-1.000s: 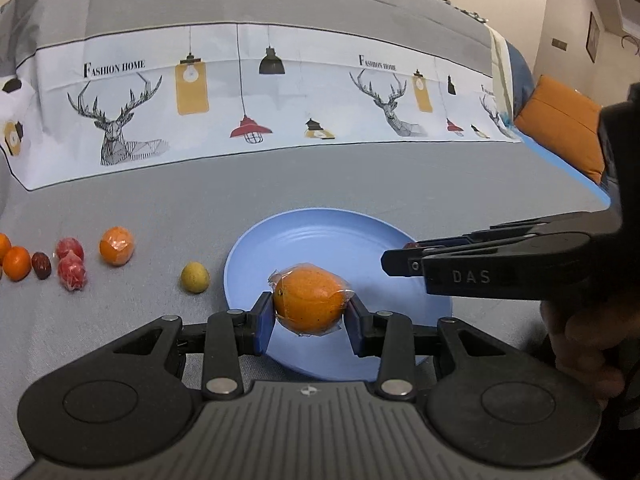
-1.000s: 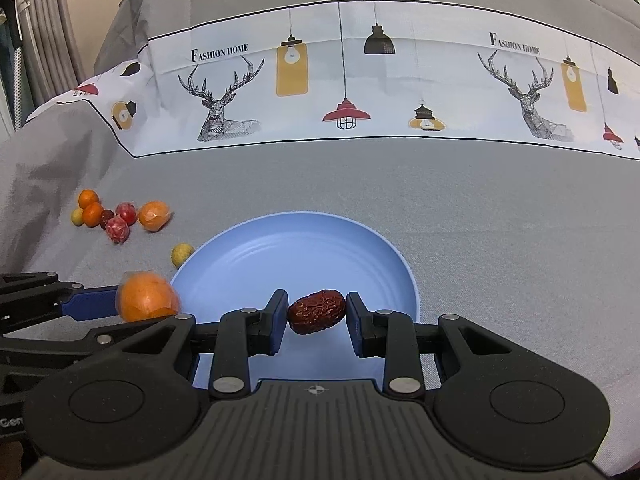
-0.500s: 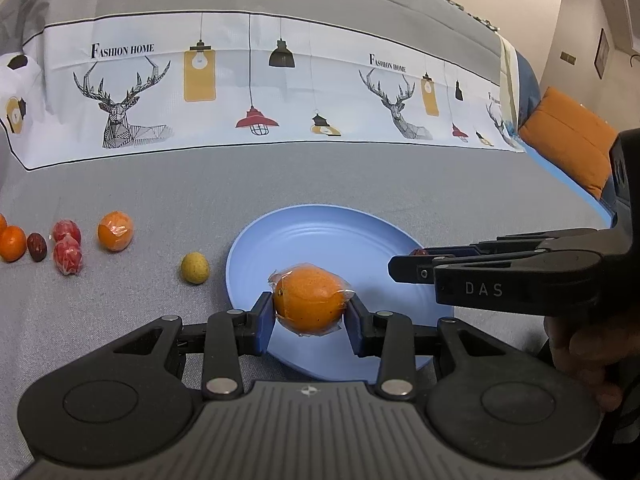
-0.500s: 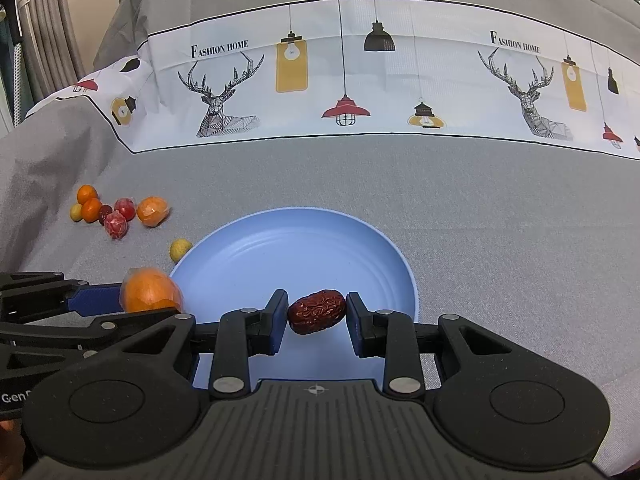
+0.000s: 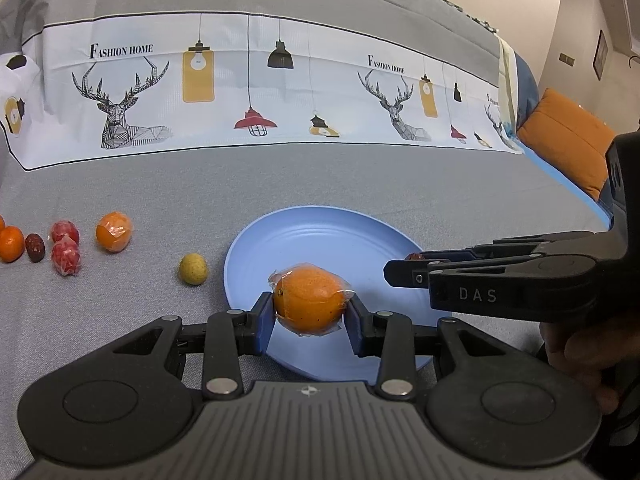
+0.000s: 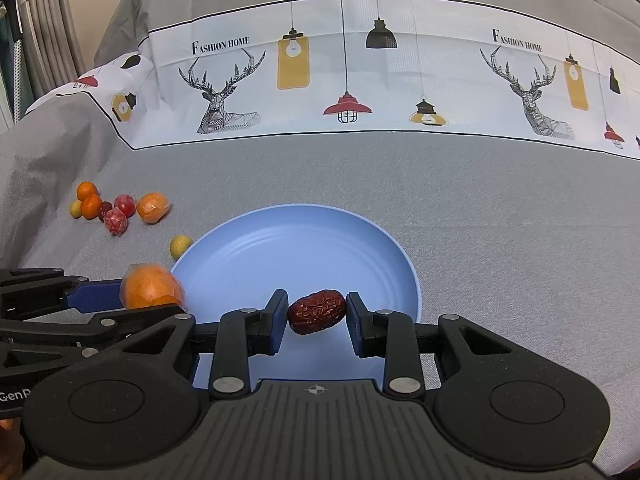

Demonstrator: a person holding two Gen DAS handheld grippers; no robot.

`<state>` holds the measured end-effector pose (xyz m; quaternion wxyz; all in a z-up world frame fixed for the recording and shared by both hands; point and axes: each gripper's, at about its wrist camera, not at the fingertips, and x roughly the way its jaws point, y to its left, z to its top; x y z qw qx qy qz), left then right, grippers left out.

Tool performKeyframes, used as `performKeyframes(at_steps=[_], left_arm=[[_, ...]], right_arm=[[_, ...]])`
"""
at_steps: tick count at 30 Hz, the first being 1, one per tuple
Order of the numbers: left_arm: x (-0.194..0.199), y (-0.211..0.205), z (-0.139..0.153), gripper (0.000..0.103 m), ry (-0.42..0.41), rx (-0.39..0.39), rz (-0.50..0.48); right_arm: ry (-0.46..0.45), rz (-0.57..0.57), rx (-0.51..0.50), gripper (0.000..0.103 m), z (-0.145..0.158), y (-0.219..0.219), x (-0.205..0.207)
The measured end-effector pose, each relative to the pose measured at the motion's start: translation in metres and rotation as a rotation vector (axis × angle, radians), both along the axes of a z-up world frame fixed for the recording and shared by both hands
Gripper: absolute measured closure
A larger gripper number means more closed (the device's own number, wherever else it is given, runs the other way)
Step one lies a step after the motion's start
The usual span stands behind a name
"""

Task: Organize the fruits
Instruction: 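Carry the wrapped mandarin over the blue plate and open the left tool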

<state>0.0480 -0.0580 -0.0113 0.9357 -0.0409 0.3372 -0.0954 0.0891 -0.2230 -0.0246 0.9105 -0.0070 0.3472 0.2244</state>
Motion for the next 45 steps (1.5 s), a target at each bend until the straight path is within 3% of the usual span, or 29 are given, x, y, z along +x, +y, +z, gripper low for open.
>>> performKeyframes(at_steps=[31,34,35,36,38,45], left_arm=[[-0.0008,-0.0015,-0.0003,0.061,-0.008,-0.006,-0.010],[0.0014,-0.0011,-0.0020,0.054,0.007,-0.010,-0.005],[0.0013,-0.0006,-0.0019,0.053,0.004,-0.009,-0.002],[0.0022,0.0000,-0.0015,0.053,0.003,-0.010,-0.001],[0.0023,0.0004,-0.0018,0.052,0.003,-0.012,0.002],[0.0013,0.0002,-0.0024,0.052,0.004,-0.007,0.006]], right_arm=[[0.001,0.001,-0.005,0.070,-0.0010,-0.0014,-0.0005],[0.009,-0.002,-0.009,0.070,-0.0018,-0.0010,0.0003],[0.014,-0.005,-0.015,0.068,-0.0024,-0.0007,0.0008],[0.019,-0.009,-0.019,0.057,-0.0029,-0.0002,0.0015],[0.018,-0.020,-0.023,0.047,-0.0026,0.0002,0.0019],[0.020,-0.025,-0.021,0.046,-0.0032,-0.0013,0.0018]])
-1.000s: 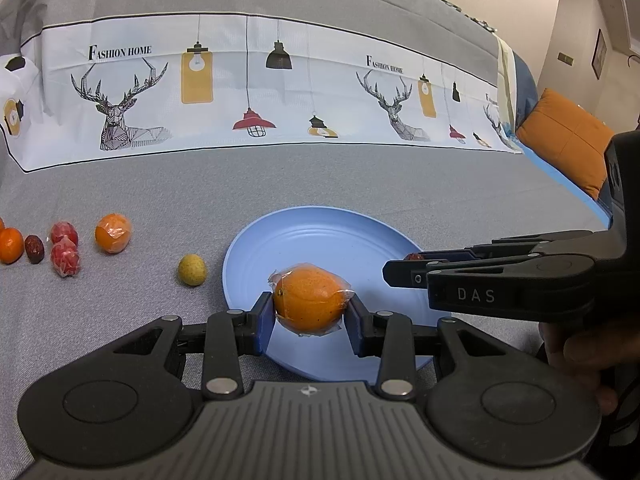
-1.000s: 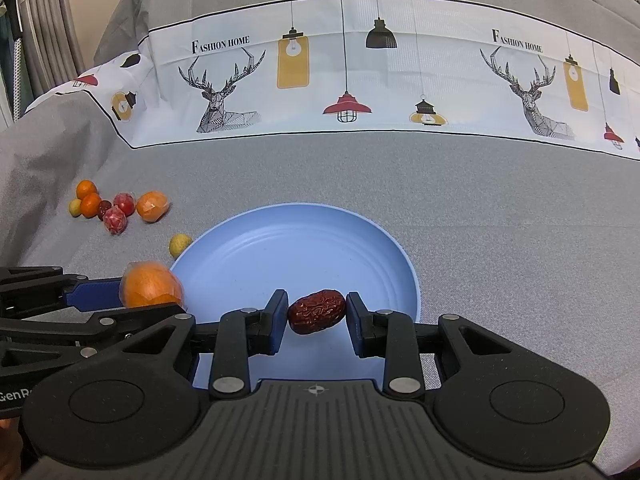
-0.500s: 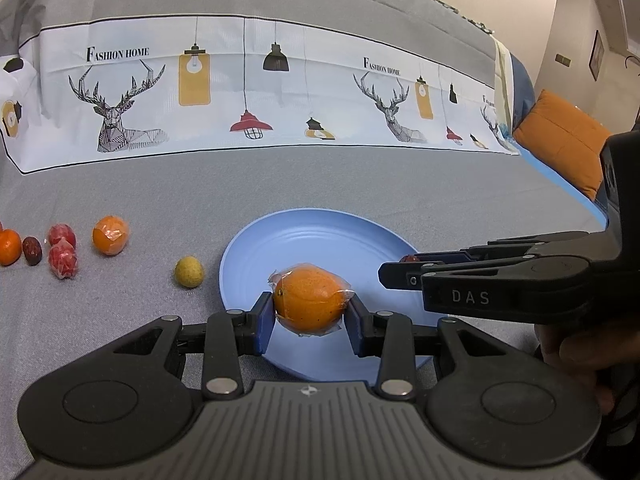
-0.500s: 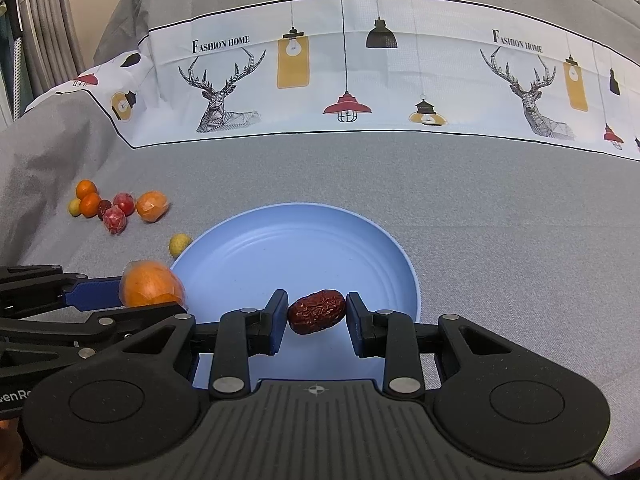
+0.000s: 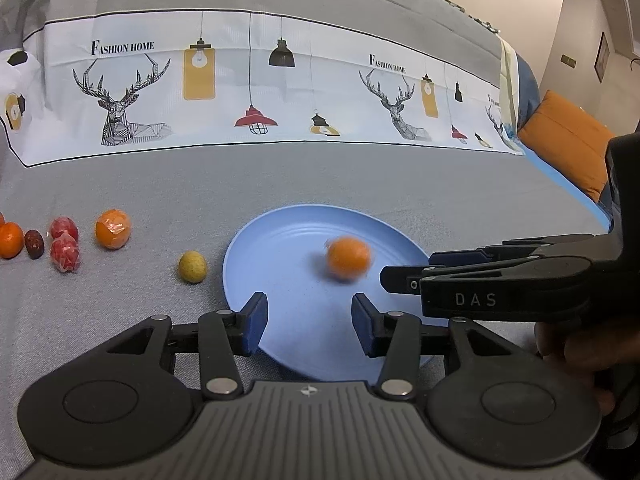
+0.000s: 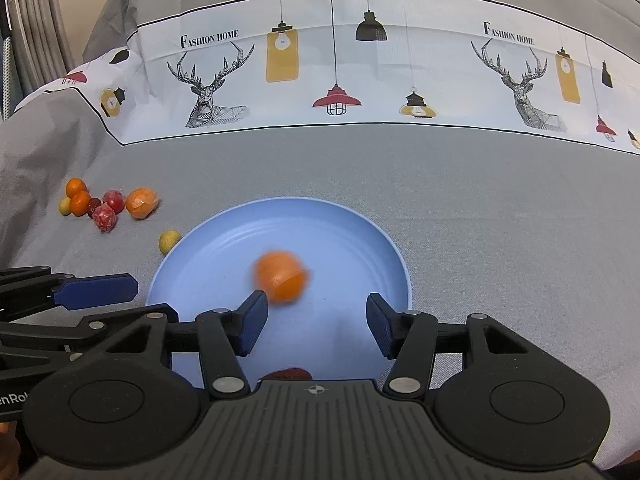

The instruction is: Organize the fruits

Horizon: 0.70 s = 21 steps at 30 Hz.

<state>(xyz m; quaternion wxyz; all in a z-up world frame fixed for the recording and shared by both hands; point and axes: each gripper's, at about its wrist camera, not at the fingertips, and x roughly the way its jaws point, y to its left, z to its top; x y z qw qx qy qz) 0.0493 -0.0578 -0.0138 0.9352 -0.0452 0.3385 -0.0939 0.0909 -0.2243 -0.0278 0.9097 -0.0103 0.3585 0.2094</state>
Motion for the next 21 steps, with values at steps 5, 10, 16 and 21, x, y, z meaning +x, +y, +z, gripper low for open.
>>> performKeyframes(at_steps=[5,10,16,21], left_arm=[[-0.0001,-0.0004,-0.0002,0.052,0.000,0.003,0.000],[-0.0002,0.0001,-0.0010,0.052,0.002,0.004,0.003],[-0.0004,0.0002,-0.0007,0.052,0.002,0.005,0.002],[-0.0004,0.0002,-0.0006,0.052,0.003,0.005,0.002]], right_arm=[[0.004,-0.006,0.002,0.046,0.0002,-0.0005,0.0004],[0.006,-0.007,-0.003,0.046,-0.0001,-0.0002,0.0008],[0.002,-0.006,-0.012,0.046,0.0002,0.0010,0.0013],[-0.003,-0.002,-0.021,0.046,0.0009,0.0019,0.0000]])
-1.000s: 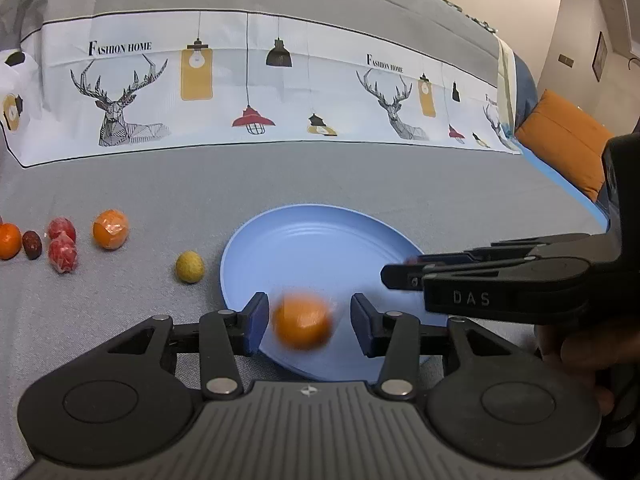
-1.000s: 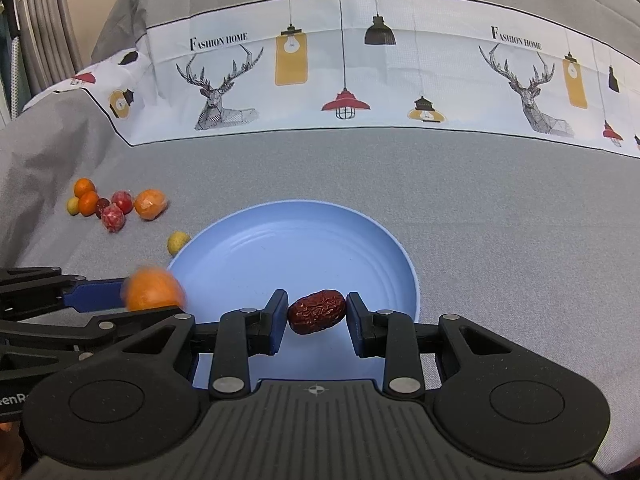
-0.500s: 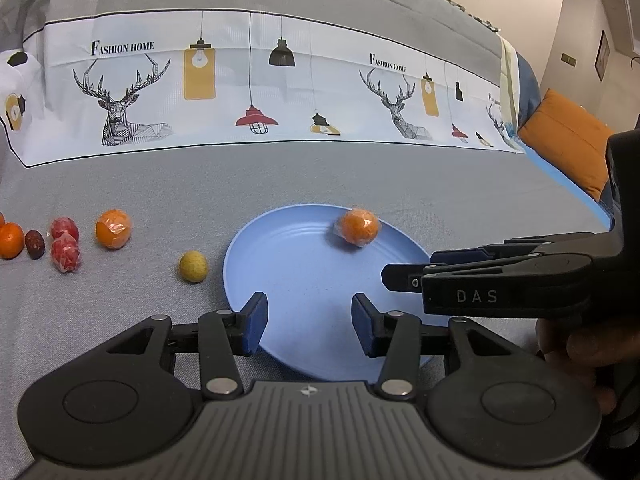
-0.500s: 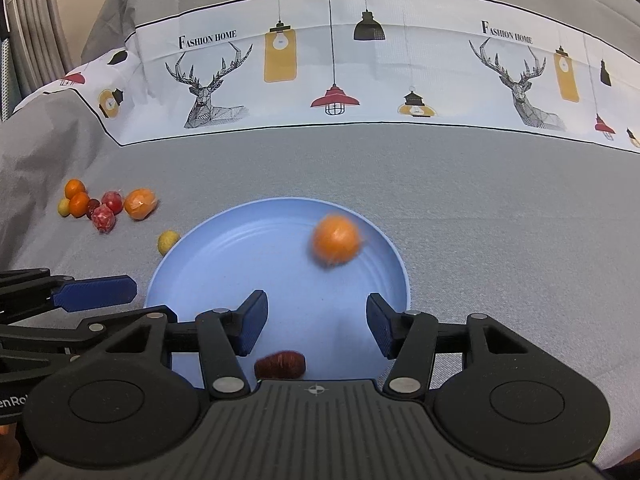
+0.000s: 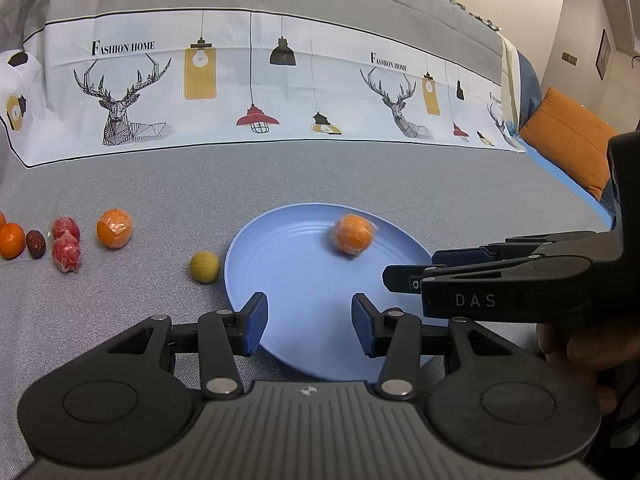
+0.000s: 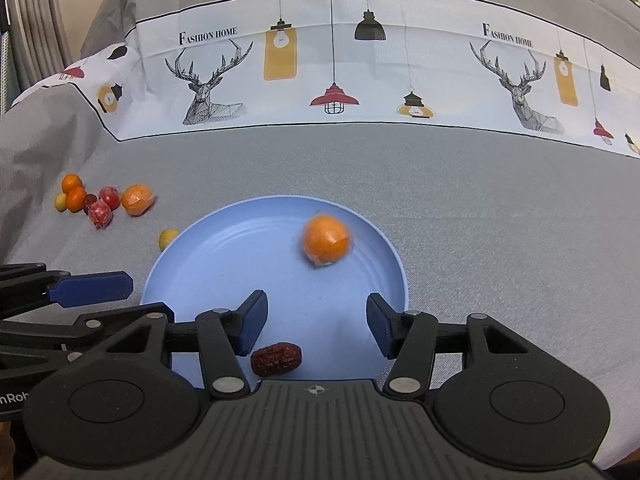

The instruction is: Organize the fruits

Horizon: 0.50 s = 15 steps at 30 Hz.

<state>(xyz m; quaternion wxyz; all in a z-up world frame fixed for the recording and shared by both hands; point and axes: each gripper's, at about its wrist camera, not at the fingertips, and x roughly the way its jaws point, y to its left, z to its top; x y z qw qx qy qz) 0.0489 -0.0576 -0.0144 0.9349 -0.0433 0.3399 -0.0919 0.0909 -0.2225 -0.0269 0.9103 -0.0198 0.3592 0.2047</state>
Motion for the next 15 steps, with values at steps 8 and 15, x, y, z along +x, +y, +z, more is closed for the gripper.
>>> performKeyframes(at_steps=[8,15], left_arm=[[0.0001,0.0005,0.0000,0.052,0.000,0.000,0.000],[0.0002,0.0008,-0.0002,0.052,0.001,0.001,-0.001]], right_arm=[[0.003,-0.002,0.002,0.046,-0.0001,-0.0005,0.0000],[0.004,-0.002,0.003,0.046,-0.0005,-0.0009,0.0008]])
